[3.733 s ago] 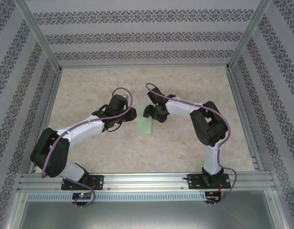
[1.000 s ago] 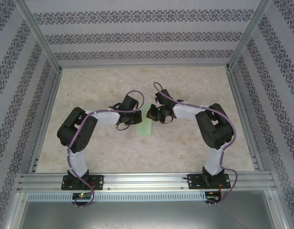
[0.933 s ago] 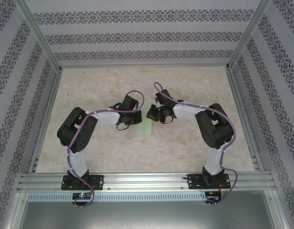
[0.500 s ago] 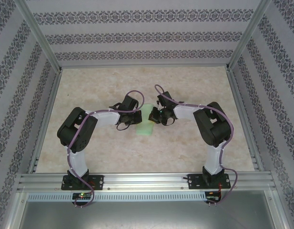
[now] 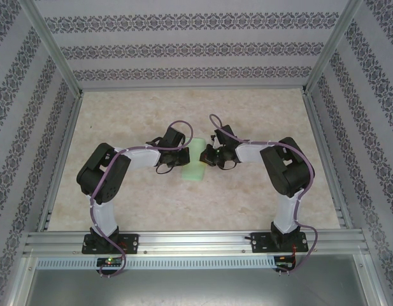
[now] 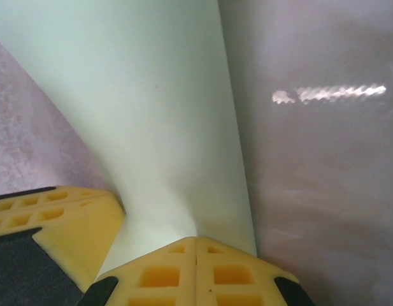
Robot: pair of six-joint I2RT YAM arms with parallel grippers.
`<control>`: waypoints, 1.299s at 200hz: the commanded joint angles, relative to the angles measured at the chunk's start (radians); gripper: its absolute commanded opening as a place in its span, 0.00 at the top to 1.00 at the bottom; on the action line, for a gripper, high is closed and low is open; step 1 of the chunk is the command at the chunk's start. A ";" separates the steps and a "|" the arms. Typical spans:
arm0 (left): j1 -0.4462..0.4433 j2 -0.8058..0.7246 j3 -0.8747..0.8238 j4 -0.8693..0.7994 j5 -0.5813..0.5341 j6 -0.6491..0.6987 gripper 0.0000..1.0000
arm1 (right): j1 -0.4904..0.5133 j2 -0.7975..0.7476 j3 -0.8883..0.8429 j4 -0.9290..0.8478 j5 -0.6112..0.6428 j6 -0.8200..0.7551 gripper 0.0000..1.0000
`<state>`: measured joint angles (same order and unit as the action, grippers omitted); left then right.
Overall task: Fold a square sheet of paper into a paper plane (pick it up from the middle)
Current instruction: Fold the square sheet of paper in half at the center of the table.
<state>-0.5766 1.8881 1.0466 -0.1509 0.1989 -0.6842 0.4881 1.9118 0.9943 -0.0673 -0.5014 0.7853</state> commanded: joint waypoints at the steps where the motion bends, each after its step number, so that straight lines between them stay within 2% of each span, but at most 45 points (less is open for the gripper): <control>1: 0.004 0.053 -0.015 -0.066 -0.033 0.026 1.00 | -0.009 -0.064 -0.014 0.012 -0.040 -0.033 1.00; 44: 0.004 0.052 -0.017 -0.055 -0.027 0.020 1.00 | 0.003 -0.087 -0.036 0.003 -0.055 -0.032 1.00; 98: 0.002 0.051 -0.014 -0.055 -0.021 0.021 1.00 | 0.001 -0.039 -0.112 0.098 -0.054 -0.006 1.00; 135: 0.003 0.051 -0.013 -0.059 -0.024 0.023 1.00 | -0.008 -0.024 -0.130 0.045 -0.021 -0.056 1.00; 166: 0.002 0.048 -0.019 -0.048 -0.016 0.015 1.00 | -0.010 -0.056 -0.125 0.043 -0.047 -0.061 1.00; 206: 0.003 0.050 -0.023 -0.048 -0.013 0.014 1.00 | 0.019 -0.144 -0.119 0.126 -0.100 -0.039 0.98; 260: 0.003 0.045 -0.026 -0.049 -0.016 0.017 1.00 | 0.038 -0.088 -0.189 0.184 -0.081 -0.001 0.98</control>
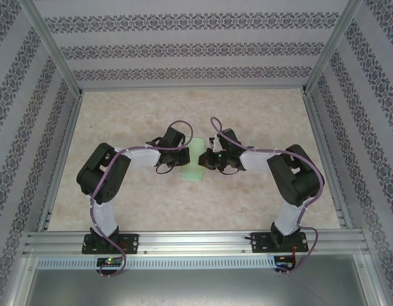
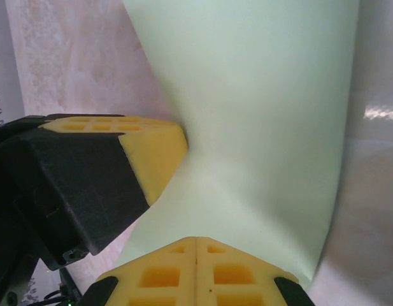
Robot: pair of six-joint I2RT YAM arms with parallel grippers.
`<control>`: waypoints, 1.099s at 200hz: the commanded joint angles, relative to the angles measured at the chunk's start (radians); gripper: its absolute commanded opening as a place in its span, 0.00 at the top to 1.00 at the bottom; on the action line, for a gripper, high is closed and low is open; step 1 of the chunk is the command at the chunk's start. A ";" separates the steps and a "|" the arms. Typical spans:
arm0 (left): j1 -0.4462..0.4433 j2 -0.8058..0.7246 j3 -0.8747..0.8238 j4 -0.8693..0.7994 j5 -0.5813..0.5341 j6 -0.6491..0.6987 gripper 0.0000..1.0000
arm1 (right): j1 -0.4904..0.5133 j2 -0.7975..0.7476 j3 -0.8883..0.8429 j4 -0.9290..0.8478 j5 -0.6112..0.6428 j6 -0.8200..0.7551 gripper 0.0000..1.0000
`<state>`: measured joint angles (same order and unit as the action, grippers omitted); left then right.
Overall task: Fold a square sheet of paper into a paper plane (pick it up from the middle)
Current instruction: Fold the square sheet of paper in half at the center of the table.
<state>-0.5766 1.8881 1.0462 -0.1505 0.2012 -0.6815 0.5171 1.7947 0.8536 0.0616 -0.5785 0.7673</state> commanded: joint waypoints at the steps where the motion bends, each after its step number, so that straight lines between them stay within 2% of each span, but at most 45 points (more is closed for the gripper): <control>1: 0.003 0.045 -0.026 -0.049 -0.019 0.013 1.00 | 0.009 0.030 -0.050 0.056 -0.004 0.016 0.99; 48: 0.003 0.047 -0.021 -0.054 -0.017 0.016 1.00 | 0.004 0.069 -0.080 0.070 0.006 0.005 0.99; 91: 0.003 0.045 -0.018 -0.059 -0.014 0.016 1.00 | 0.020 -0.040 -0.055 -0.015 0.007 -0.033 0.98; 110: 0.003 0.040 -0.022 -0.059 -0.016 0.013 1.00 | 0.038 -0.068 -0.065 0.009 -0.003 -0.017 0.98; 160: 0.003 0.037 -0.029 -0.061 -0.016 0.019 1.00 | 0.072 -0.010 -0.129 0.104 0.013 0.038 0.98; 220: 0.003 0.044 -0.028 -0.057 -0.013 0.021 1.00 | 0.066 0.005 -0.161 0.111 0.013 0.031 0.98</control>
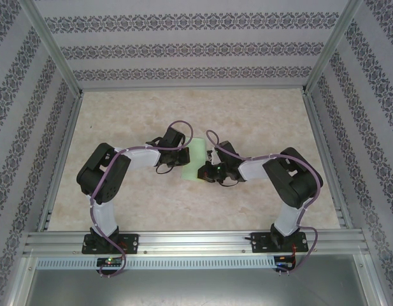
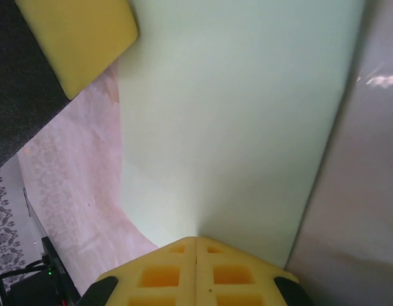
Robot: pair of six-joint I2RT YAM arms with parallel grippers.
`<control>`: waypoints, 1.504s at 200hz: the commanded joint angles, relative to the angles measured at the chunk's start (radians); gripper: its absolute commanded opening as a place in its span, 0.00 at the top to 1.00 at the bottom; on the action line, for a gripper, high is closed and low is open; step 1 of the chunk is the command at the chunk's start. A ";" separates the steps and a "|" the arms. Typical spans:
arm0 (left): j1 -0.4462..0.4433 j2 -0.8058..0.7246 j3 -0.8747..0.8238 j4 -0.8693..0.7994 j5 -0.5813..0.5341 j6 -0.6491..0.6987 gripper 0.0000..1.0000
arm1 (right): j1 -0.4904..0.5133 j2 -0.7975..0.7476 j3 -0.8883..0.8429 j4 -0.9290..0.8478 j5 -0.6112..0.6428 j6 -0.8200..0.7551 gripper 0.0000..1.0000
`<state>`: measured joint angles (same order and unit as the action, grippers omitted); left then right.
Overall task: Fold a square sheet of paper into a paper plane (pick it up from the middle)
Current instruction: Fold the square sheet of paper in half at the center of the table.
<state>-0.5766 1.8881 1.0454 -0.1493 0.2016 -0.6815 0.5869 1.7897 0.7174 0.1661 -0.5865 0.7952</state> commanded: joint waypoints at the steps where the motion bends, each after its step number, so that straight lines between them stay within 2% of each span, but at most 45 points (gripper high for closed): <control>1: 0.003 0.043 -0.027 -0.058 -0.013 0.022 1.00 | -0.004 0.009 -0.025 0.006 0.021 0.003 0.98; 49: 0.002 0.042 -0.027 -0.060 -0.012 0.021 1.00 | 0.011 -0.106 -0.024 -0.004 0.009 0.008 0.97; 98: 0.003 0.046 -0.019 -0.068 -0.009 0.028 1.00 | 0.007 -0.012 -0.056 0.032 0.015 0.023 0.97; 119: 0.003 0.048 -0.017 -0.070 -0.008 0.033 1.00 | 0.004 -0.018 -0.069 0.036 0.023 0.025 0.97; 149: 0.003 0.052 -0.018 -0.067 -0.006 0.037 1.00 | -0.023 -0.091 -0.030 -0.080 0.047 -0.012 0.96; 176: 0.003 0.051 -0.015 -0.071 -0.007 0.035 1.00 | -0.060 -0.130 0.095 -0.239 0.120 -0.084 0.96; 214: 0.003 0.052 -0.020 -0.064 -0.004 0.032 1.00 | -0.136 -0.039 0.194 -0.199 0.078 -0.080 0.95; 241: 0.003 0.052 -0.025 -0.068 -0.005 0.035 1.00 | -0.139 0.028 0.274 -0.224 0.050 -0.100 0.95; 301: 0.002 0.052 -0.035 -0.073 -0.010 0.039 1.00 | -0.145 0.129 0.281 -0.251 0.069 -0.130 0.95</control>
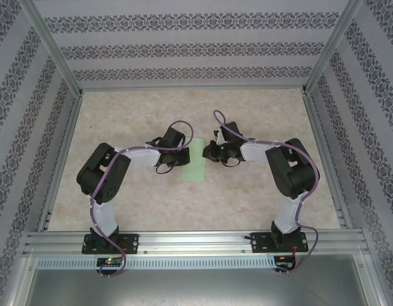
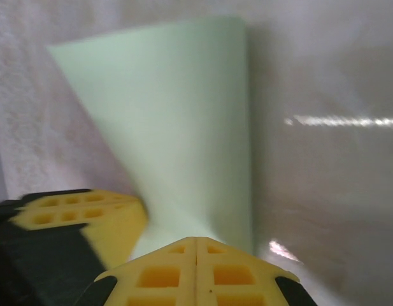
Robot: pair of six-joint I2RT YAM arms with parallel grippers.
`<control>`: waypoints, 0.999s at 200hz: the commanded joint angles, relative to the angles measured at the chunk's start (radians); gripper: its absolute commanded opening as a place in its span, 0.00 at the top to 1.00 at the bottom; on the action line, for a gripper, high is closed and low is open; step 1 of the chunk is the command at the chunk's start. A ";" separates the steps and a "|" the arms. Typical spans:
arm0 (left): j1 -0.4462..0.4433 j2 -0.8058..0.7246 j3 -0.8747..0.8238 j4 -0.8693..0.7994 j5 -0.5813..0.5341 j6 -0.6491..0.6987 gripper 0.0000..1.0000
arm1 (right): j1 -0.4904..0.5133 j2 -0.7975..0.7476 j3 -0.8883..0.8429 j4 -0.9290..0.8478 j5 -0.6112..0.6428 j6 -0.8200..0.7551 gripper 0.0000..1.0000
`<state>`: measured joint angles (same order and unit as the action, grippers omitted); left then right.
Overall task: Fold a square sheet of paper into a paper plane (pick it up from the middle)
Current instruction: Fold the square sheet of paper in half at the center of the table.
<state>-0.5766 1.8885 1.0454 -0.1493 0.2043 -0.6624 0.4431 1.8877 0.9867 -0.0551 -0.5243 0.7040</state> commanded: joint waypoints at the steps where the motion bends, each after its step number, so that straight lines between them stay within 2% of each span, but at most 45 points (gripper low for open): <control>1: 0.002 0.052 -0.036 -0.073 -0.012 0.020 1.00 | -0.002 0.033 0.011 -0.030 0.008 -0.039 0.94; 21: 0.002 0.054 -0.032 -0.080 -0.011 0.025 1.00 | -0.009 0.057 0.007 -0.028 -0.001 -0.038 0.95; 78: 0.003 0.047 -0.035 -0.083 -0.023 0.021 1.00 | -0.012 -0.030 0.078 -0.052 -0.015 -0.036 0.94; 108: 0.003 0.051 -0.033 -0.083 -0.019 0.023 1.00 | -0.023 0.035 0.125 -0.042 -0.040 -0.031 0.94; 146: 0.002 0.053 -0.035 -0.081 -0.016 0.027 1.00 | -0.025 0.093 0.100 0.010 -0.022 -0.012 0.94; 200: 0.002 0.052 -0.039 -0.079 -0.016 0.024 1.00 | -0.035 0.139 0.097 -0.028 -0.010 -0.035 0.95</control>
<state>-0.5766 1.8881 1.0451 -0.1493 0.2043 -0.6586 0.4149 1.9984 1.0855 -0.0566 -0.5526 0.6853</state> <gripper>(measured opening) 0.061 0.057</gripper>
